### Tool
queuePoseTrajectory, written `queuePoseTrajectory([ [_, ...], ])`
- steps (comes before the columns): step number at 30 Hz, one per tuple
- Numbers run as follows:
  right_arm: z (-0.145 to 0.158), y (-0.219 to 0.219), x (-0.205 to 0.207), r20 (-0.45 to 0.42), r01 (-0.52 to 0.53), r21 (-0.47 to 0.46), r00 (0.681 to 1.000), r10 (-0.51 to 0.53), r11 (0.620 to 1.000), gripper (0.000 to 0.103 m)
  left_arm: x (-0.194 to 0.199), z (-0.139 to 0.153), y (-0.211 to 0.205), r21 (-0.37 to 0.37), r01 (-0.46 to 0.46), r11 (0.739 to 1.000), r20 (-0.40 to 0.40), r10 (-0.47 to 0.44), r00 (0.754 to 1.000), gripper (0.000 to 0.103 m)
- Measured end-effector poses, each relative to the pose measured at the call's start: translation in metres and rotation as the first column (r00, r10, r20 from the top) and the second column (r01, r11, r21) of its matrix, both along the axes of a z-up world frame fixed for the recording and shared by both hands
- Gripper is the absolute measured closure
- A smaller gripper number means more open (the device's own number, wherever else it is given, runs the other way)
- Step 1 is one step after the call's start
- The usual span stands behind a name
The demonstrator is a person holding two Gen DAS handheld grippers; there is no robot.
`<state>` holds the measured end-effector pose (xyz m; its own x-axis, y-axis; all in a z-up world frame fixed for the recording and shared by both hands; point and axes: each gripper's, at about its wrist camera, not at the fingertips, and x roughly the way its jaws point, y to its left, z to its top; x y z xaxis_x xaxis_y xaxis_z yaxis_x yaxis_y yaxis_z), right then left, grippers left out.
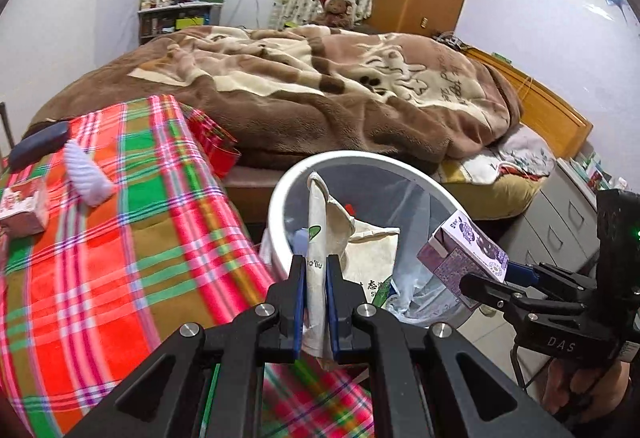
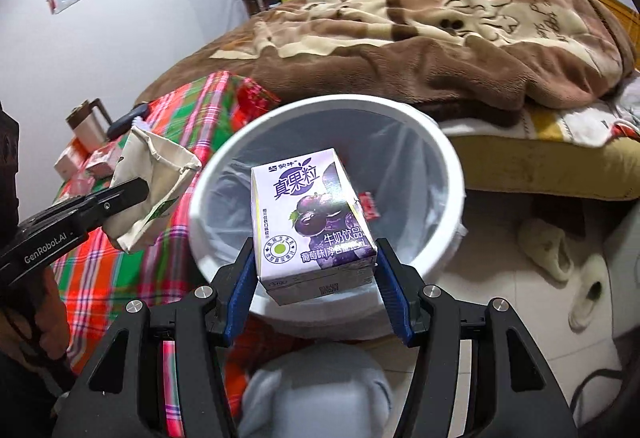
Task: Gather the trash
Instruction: 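Open both tools to drop the paper bag and carton into the bin, then move both tools back over the remaining trash on the cloth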
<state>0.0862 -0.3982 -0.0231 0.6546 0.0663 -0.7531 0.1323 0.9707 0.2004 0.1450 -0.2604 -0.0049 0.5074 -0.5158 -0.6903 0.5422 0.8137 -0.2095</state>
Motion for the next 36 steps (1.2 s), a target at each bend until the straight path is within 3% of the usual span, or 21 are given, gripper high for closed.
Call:
queuePoseTrajectory([
  [13,-0.006,-0.014,0.002,-0.032,0.052,-0.055,0.998,-0.053,0.997,0.043,0.011,-0.013,-0.027,0.0,0.064,0.998,-0.026,-0.064,0.998,0.092],
  [15,-0.005,-0.015,0.001,-0.02,0.058,-0.051,0.998,-0.059,0.997,0.04,0.011,-0.012,-0.025,-0.015,0.068,0.998,-0.026,-0.069,0.997,0.087],
  [17,-0.004,-0.015,-0.001,-0.009,0.063,-0.054,0.998,-0.063,0.997,0.04,0.01,-0.01,-0.024,-0.026,0.066,0.997,-0.018,-0.066,0.998,0.063],
  [19,-0.002,-0.015,-0.002,-0.001,0.065,-0.051,0.998,-0.065,0.997,0.04,0.009,-0.007,-0.02,-0.047,0.067,0.997,-0.013,-0.067,0.998,0.055],
  [29,0.008,-0.007,-0.003,0.056,0.035,-0.018,0.998,-0.034,0.999,0.039,0.001,0.004,0.005,-0.06,0.021,0.998,-0.005,-0.021,1.0,0.055],
  [32,0.01,0.003,-0.003,0.074,0.002,-0.016,0.997,-0.001,1.0,0.032,-0.003,0.006,0.017,-0.057,-0.003,0.998,0.001,0.003,1.0,0.055],
  [36,0.012,0.015,0.0,0.088,-0.044,-0.015,0.995,0.046,0.999,0.032,-0.011,0.006,0.035,-0.049,-0.033,0.998,0.005,0.033,0.999,0.055],
])
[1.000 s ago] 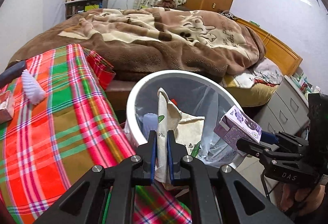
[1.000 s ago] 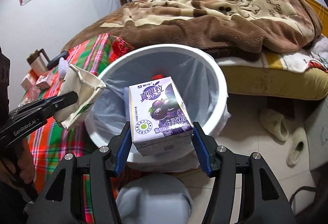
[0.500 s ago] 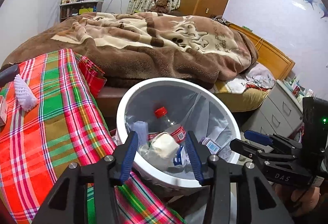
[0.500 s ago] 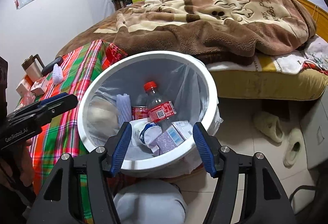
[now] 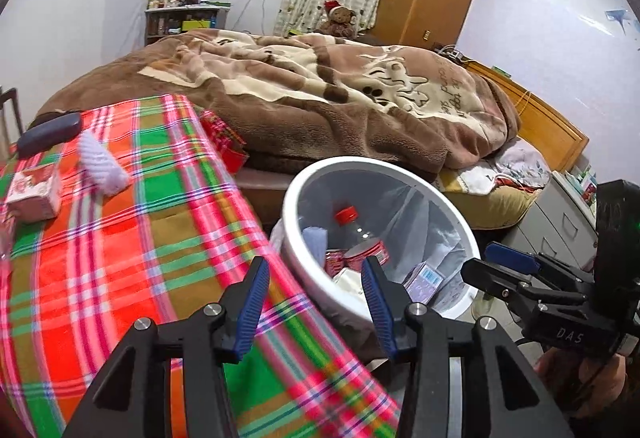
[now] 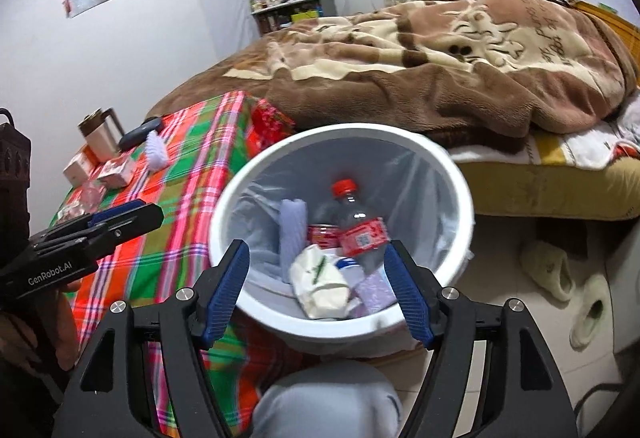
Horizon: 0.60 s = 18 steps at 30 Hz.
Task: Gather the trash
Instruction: 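Move both tools back over the remaining trash on the cloth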
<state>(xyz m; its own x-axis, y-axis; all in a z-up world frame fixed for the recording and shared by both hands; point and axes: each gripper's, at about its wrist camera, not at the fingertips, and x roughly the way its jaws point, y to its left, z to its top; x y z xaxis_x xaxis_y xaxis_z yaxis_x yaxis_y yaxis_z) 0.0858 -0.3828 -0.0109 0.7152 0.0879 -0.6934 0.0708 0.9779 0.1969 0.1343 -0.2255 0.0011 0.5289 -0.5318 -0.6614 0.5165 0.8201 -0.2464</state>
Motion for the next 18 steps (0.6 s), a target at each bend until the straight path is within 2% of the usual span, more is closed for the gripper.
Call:
queuePoseTrajectory([
  [5,0.0,0.016,0.002,-0.02,-0.062,0.046,0.998,0.063,0.997,0.032,-0.009,-0.001,0.024,0.028,-0.052,0.998,-0.001,0.052,0.999,0.055],
  [18,0.007,0.069,0.003,-0.011,-0.204,0.055,0.979,0.205,0.977,0.032,-0.027,-0.011,0.094,0.036,-0.176,0.984,-0.028,0.177,0.984,0.055],
])
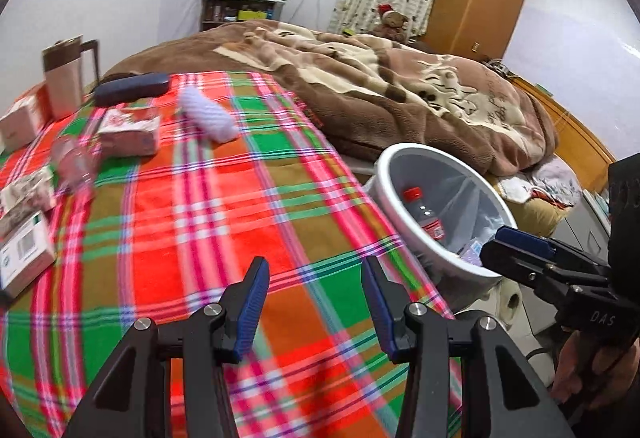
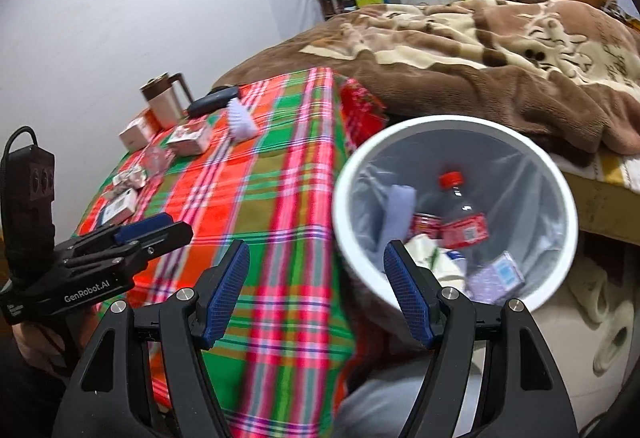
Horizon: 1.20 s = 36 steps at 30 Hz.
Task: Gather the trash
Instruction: 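Move both tools back over the remaining trash on the cloth, then grasp the blue-white medicine box with the left tool while the right tool grasps the clear plastic cup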
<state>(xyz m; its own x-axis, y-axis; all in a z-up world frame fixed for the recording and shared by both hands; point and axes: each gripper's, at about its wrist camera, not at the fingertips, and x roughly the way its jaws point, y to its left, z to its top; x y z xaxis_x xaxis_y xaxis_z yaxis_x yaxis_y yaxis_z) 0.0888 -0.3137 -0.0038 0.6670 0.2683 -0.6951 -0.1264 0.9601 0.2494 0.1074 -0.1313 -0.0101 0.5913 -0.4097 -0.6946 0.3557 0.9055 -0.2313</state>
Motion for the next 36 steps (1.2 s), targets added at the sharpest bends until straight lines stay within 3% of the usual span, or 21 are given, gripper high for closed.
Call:
queuePoseTrajectory([
  [19,0.026,0.062,0.01,0.049,-0.152,-0.004,0.987,0.152,0.988,0.035,-0.019,0.02,0.087,0.016,-0.176,0.984,0.044,0.175,0.984,0.055],
  [36,0.04,0.105,0.041,0.071,-0.235,-0.021,0.969,0.236,0.972,0.039,0.01,0.023,0.171,0.032,-0.371,0.928,0.068,0.369,0.927,0.055],
])
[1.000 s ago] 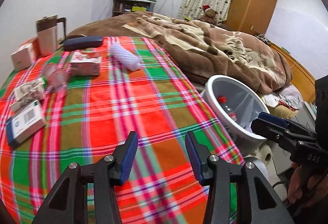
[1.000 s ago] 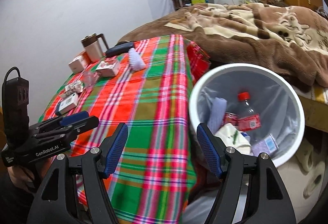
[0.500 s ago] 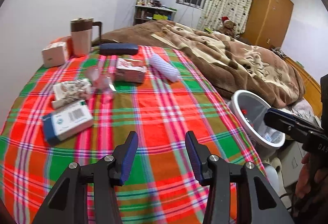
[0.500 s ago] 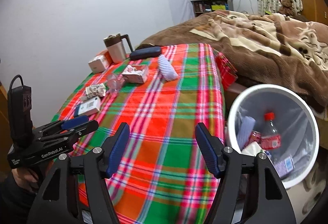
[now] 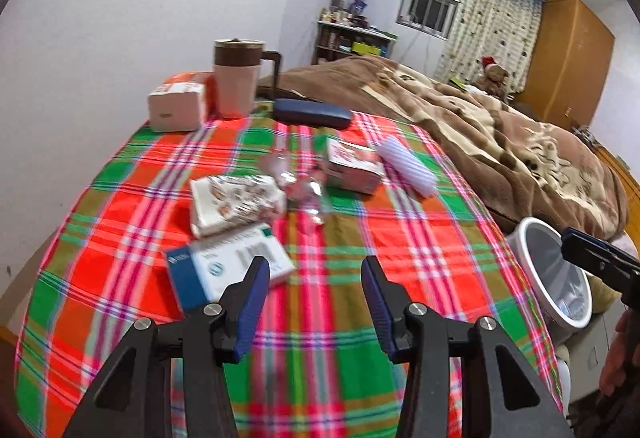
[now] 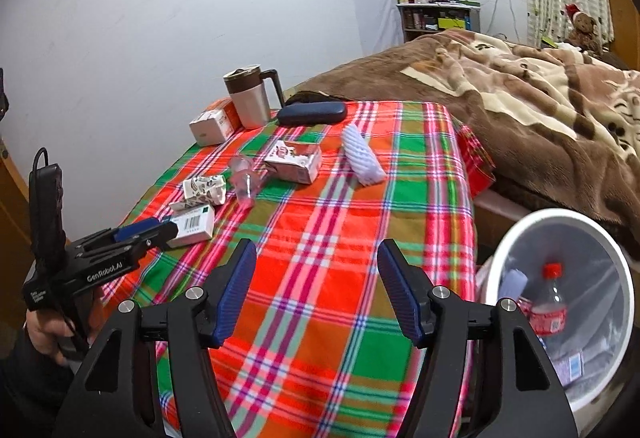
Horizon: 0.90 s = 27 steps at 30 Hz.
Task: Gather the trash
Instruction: 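Grasp the blue-white medicine box with the left tool while the right tool grasps the clear plastic cup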
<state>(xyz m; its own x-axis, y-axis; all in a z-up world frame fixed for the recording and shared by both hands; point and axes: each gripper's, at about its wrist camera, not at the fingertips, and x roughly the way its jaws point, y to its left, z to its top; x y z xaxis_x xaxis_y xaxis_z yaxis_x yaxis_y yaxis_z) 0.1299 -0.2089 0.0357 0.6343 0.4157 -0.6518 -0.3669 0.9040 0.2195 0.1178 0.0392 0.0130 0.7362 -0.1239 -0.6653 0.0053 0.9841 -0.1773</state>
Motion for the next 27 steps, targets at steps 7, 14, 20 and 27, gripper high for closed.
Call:
queuePoseTrajectory([
  [7,-0.005,0.022,0.018,-0.018,-0.041,0.001,0.999,0.041,0.999,0.039,0.014,-0.007,0.031,0.018,-0.065,0.998,-0.008,0.065,0.998,0.055],
  [14,-0.016,0.043,0.031,-0.05,-0.084,0.001,0.995,0.084,0.996,0.039,0.029,-0.021,0.052,0.033,-0.094,0.995,-0.036,0.095,0.995,0.055],
  [20,-0.025,0.054,0.04,-0.079,-0.102,-0.001,0.992,0.102,0.995,0.039,0.036,-0.032,0.065,0.03,-0.093,0.995,-0.049,0.095,0.994,0.055],
  [27,-0.033,0.063,0.048,-0.107,-0.11,-0.006,0.988,0.108,0.994,0.039,0.049,-0.042,0.076,0.005,0.012,1.0,-0.065,-0.011,0.998,0.043],
])
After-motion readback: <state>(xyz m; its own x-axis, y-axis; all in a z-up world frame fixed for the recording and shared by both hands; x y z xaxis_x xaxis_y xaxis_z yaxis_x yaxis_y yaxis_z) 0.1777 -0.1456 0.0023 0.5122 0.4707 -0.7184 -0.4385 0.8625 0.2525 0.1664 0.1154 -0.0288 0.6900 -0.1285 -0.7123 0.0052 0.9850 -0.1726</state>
